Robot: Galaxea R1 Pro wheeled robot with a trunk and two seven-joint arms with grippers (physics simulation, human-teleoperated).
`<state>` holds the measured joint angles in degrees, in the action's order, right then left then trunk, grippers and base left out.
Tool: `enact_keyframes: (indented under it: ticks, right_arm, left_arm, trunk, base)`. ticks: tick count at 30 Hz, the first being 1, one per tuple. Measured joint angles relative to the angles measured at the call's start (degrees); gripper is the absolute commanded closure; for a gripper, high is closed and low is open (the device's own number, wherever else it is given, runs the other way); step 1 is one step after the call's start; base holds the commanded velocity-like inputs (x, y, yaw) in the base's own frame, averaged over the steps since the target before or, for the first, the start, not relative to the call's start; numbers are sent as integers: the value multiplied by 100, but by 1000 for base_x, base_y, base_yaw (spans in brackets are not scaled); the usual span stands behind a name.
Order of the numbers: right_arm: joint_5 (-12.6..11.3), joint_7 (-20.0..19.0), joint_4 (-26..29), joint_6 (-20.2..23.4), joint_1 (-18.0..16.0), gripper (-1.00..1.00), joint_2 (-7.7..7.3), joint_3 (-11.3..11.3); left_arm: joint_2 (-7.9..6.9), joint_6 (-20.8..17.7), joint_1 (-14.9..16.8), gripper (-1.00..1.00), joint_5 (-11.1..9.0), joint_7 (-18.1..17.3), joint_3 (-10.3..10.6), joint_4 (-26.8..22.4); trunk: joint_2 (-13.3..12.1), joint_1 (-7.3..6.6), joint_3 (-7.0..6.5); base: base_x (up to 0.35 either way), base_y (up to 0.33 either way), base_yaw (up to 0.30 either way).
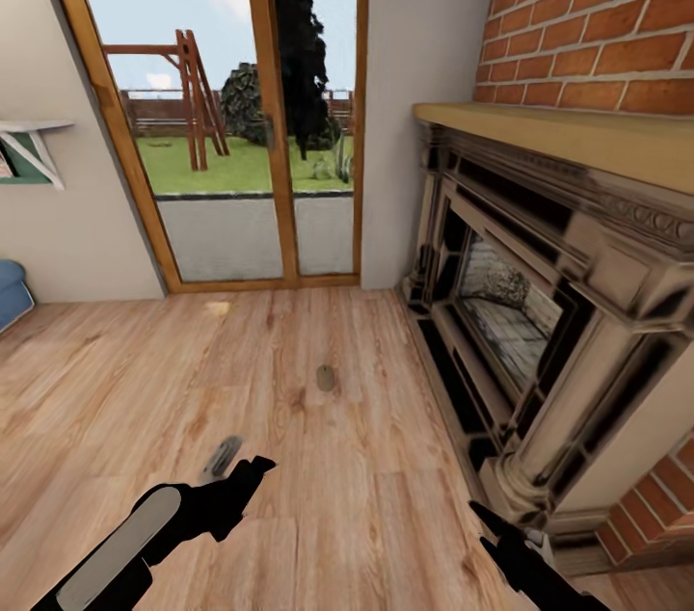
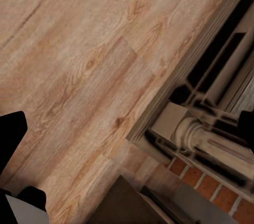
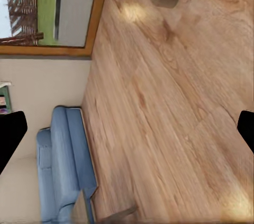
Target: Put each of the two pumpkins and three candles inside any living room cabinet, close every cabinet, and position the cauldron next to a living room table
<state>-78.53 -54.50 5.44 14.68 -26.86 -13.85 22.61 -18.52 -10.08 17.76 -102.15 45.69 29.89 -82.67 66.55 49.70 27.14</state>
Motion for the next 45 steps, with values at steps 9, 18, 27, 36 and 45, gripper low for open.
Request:
enact_keyframes:
  ticks: [9, 18, 27, 36, 45]
  right_arm:
    - [-3, -52, 2, 8, 3, -100, -8, -1]
    - [4, -52, 4, 22, 4, -100, -11, 15]
    - [3, -81, 2, 9, 3, -100, -10, 16]
    - [4, -81, 3, 9, 3, -100, -10, 17]
    - [3, -75, 11, 9, 3, -100, -10, 17]
  left_arm:
    - [1, 0, 2, -100, 5, -5, 2, 2]
    - [1, 0, 2, -100, 6, -5, 1, 9]
    - [-5, 0, 2, -100, 6, -11, -22, 28]
    - [-8, -4, 2, -100, 6, -12, -54, 27]
    - [-8, -7, 2, -100, 6, -14, -66, 27]
  trunk:
    - [0, 0, 0]
    - [0, 0, 0]
    - [0, 0, 0]
    - [0, -3, 0]
    - [0, -3, 0]
  base:
    - [0, 0, 82]
    - [0, 0, 1]
    - [9, 3, 0]
    - [226, 143, 24]
    - [267, 176, 92]
